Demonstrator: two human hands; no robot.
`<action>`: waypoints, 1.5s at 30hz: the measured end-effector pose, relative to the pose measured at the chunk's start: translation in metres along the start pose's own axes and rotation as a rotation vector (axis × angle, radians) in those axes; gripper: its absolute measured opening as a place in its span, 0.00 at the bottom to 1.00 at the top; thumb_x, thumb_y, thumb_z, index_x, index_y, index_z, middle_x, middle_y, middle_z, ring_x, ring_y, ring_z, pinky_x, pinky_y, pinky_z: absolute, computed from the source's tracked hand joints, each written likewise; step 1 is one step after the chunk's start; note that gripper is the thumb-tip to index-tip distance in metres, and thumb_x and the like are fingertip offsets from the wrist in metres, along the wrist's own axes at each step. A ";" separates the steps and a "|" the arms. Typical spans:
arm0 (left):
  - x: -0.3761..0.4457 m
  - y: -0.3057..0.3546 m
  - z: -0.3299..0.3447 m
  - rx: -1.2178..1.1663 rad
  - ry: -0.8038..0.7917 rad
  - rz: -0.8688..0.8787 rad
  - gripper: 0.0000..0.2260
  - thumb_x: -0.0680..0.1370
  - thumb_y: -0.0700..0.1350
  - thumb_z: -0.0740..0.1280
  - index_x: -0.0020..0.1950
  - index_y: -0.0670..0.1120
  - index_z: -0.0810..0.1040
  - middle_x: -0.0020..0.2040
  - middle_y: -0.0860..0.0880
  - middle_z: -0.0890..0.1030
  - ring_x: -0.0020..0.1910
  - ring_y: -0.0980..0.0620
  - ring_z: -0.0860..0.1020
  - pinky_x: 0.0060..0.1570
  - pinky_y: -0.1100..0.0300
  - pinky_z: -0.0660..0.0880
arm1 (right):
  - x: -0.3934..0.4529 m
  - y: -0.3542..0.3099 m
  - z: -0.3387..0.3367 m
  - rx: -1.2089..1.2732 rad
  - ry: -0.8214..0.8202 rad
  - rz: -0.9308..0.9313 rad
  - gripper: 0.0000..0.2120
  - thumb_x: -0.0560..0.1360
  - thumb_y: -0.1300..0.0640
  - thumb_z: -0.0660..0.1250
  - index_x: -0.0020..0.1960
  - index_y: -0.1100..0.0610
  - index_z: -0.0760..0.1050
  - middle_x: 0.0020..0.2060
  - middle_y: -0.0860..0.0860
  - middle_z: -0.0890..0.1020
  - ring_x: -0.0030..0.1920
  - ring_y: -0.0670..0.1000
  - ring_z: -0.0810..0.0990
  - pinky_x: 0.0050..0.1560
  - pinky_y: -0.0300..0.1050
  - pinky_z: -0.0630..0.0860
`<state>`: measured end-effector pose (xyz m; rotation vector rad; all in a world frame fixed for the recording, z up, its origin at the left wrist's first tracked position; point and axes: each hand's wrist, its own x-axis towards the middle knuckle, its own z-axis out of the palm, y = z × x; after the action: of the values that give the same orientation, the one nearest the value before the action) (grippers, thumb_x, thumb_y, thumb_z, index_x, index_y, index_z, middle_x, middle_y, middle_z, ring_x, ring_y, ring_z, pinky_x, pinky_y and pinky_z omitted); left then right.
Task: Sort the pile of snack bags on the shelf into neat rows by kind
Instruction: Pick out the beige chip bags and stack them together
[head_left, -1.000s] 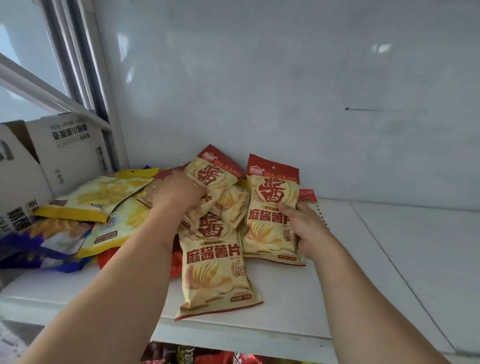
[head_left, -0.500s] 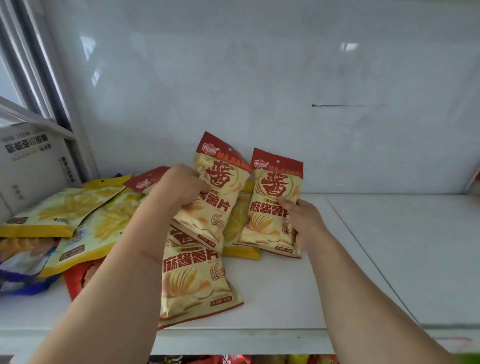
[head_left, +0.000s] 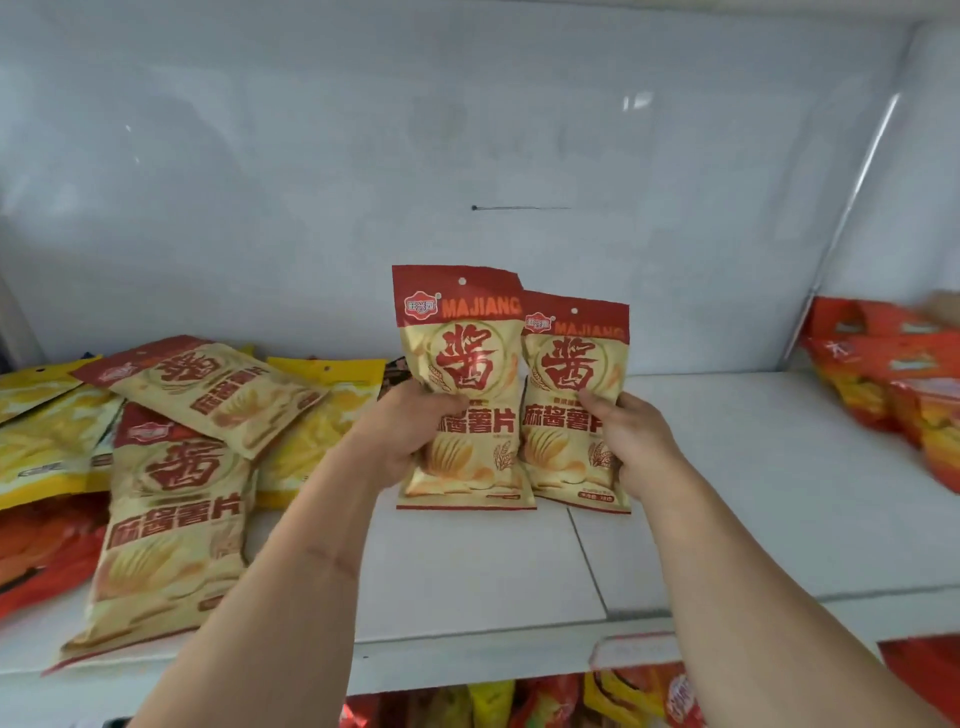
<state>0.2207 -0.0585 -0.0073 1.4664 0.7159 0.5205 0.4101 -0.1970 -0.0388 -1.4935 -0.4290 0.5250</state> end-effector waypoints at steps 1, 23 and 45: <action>0.002 -0.002 0.014 -0.023 -0.005 0.009 0.10 0.80 0.38 0.67 0.61 0.43 0.79 0.50 0.47 0.87 0.51 0.45 0.86 0.55 0.45 0.81 | 0.002 0.000 -0.014 -0.001 0.007 -0.002 0.09 0.76 0.51 0.72 0.51 0.55 0.81 0.43 0.52 0.87 0.41 0.55 0.87 0.48 0.57 0.83; 0.092 0.000 0.228 -0.039 -0.218 -0.061 0.10 0.79 0.41 0.70 0.60 0.43 0.80 0.50 0.45 0.87 0.49 0.44 0.86 0.53 0.42 0.82 | 0.113 -0.019 -0.222 -0.003 0.137 0.003 0.09 0.75 0.54 0.73 0.54 0.55 0.81 0.45 0.54 0.87 0.44 0.58 0.87 0.49 0.61 0.82; 0.141 -0.028 0.419 0.263 0.276 0.014 0.10 0.75 0.55 0.72 0.51 0.52 0.79 0.47 0.54 0.85 0.49 0.50 0.84 0.51 0.48 0.82 | 0.224 -0.023 -0.307 -0.191 -0.104 0.130 0.45 0.61 0.16 0.55 0.61 0.49 0.79 0.57 0.48 0.83 0.59 0.54 0.79 0.67 0.58 0.70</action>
<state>0.6138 -0.2542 -0.0669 1.6619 1.0224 0.6675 0.7702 -0.3198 -0.0401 -1.6907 -0.4759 0.6815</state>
